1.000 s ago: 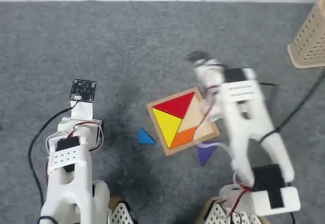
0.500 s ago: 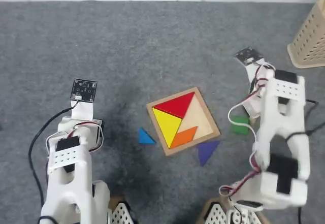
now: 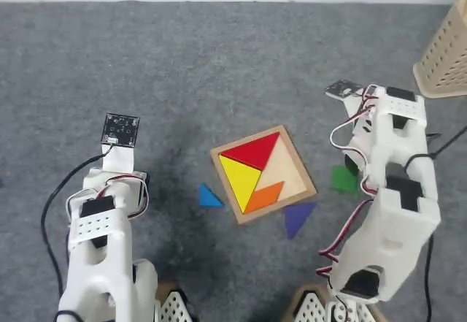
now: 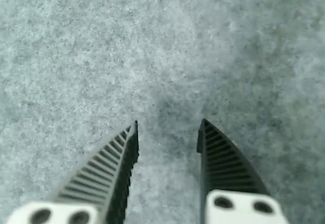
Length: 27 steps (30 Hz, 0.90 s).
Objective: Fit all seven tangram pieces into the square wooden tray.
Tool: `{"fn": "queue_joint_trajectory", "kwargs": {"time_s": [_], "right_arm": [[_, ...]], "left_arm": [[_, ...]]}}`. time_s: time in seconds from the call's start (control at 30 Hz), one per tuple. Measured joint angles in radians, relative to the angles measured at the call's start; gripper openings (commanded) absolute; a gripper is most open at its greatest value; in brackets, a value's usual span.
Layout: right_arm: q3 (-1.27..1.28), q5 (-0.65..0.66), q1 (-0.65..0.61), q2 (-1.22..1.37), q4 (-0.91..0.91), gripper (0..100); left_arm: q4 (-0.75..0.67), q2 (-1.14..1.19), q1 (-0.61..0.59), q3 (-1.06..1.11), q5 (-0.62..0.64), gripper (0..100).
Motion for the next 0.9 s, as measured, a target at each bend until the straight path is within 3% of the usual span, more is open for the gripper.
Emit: {"fn": "queue_joint_trajectory", "kwargs": {"time_s": [0.17, 0.53, 0.8, 0.9], "right_arm": [[-0.012, -0.002, 0.011, 0.011, -0.026, 9.6], [-0.137, -0.015, -0.011, 0.006, 0.031, 9.1], [-0.305, -0.017, -0.262, -0.032, 0.152, 9.1], [-0.316, 0.052, -0.377, -0.032, 0.160, 9.1]], "left_arm": [[0.000, 0.000, 0.000, 0.000, 0.000, 17], [0.000, 0.000, 0.000, 0.000, 0.000, 17], [0.000, 0.000, 0.000, 0.000, 0.000, 17], [0.000, 0.000, 0.000, 0.000, -0.003, 17]]}}
